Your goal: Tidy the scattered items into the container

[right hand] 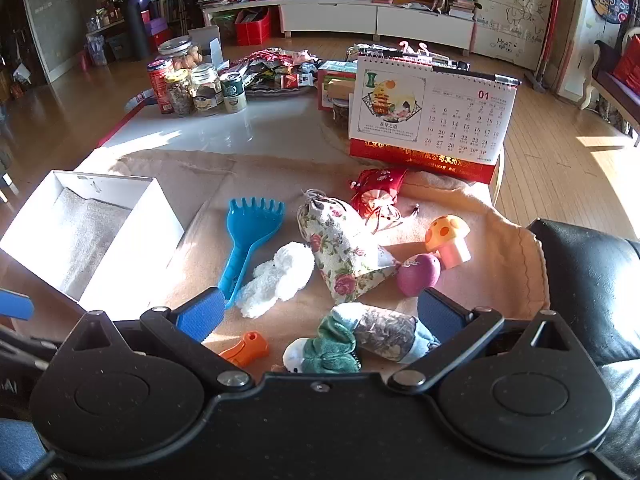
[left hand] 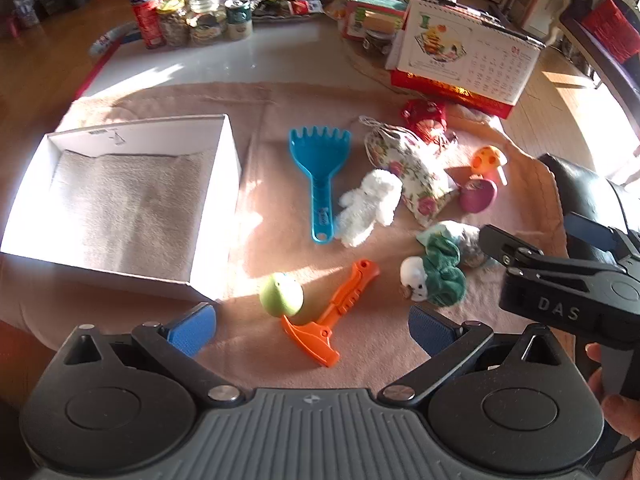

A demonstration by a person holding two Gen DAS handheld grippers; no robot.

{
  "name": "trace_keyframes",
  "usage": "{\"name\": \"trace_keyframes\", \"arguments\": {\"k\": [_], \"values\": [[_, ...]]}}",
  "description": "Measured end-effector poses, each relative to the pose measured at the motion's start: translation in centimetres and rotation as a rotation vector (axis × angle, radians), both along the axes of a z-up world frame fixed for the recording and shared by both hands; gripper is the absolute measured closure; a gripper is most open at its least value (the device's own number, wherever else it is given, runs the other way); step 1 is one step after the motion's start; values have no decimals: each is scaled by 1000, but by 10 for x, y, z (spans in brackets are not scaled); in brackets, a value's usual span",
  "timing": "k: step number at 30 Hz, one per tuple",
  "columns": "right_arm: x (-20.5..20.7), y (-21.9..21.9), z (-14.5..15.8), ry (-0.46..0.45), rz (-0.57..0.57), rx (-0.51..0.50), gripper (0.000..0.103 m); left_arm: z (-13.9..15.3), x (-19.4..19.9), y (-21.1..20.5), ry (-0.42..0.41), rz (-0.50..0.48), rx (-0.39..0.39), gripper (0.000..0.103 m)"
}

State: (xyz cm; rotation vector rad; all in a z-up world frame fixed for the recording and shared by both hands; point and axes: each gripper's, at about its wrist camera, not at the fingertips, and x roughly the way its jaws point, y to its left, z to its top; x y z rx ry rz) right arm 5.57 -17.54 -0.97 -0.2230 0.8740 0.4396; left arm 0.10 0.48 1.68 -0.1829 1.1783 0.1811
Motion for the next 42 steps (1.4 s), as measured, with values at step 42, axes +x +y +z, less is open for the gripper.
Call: {"name": "trace_keyframes", "arguments": {"k": [42], "values": [[82,-5,-151,136,510,-451,36,-215,62,-53,396,-630,55,40]]}}
